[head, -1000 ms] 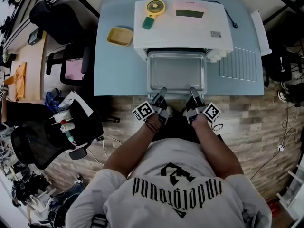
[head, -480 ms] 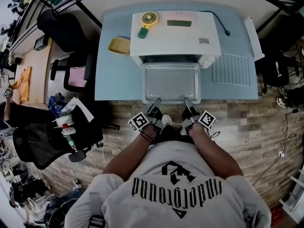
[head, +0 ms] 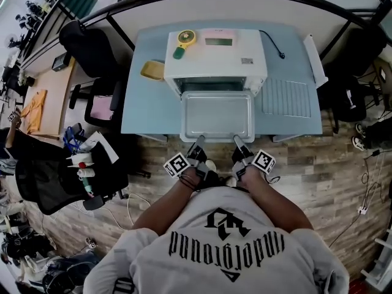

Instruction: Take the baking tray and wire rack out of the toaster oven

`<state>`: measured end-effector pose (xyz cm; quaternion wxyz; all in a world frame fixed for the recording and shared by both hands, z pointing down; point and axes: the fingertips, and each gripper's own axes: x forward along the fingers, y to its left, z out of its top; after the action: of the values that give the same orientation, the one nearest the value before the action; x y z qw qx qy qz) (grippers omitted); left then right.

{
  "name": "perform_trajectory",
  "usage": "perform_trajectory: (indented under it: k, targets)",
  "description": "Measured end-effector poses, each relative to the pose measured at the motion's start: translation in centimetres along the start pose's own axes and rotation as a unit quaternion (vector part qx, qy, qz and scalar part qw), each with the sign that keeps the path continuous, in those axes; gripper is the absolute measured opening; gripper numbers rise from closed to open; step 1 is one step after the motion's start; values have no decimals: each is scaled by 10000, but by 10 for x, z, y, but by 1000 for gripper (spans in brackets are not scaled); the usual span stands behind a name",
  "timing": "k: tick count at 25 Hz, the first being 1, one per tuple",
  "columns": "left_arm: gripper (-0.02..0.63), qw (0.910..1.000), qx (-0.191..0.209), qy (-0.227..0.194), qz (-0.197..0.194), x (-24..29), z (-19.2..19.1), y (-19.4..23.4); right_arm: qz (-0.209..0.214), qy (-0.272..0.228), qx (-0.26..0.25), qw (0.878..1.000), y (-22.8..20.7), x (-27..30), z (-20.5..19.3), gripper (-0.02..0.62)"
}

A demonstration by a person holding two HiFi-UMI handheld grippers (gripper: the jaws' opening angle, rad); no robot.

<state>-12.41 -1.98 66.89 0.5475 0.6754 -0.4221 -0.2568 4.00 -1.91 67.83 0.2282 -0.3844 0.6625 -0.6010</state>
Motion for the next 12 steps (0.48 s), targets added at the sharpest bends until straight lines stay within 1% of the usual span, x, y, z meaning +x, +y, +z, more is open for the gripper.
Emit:
perform_trajectory:
  k: [1, 3, 4, 5, 7, 10, 11, 12]
  targets:
    - [92, 10000, 34, -34, -82, -1, -3, -2, 5, 16, -20, 10000, 0, -5, 0, 83]
    - [92, 9998, 86, -86, -184, -5, -9, -7, 216, 30, -39, 9998, 5, -11, -1, 84]
    - [92, 9997, 106, -105, -189, -8, -13, -9, 348, 33, -51, 9994, 7, -14, -2, 84]
    - [92, 9997, 128, -125, -178, -11, -15, -11, 388, 47, -60, 9992, 8, -18, -2, 84]
    - [92, 9995, 162, -188, -196, -16, -19, -14, 358, 107, -63, 9993, 8, -24, -5, 84]
    - [92, 9991, 200, -291, -241, -25, -21, -18, 626, 198, -106, 9978, 18, -26, -10, 86]
    - [94, 9990, 215, -317, -232, -28, -22, -19, 637, 226, -123, 9976, 19, -28, -13, 86]
    - [94, 9989, 231, -342, -215, -32, -22, -19, 545, 260, -134, 9981, 18, -31, -16, 86]
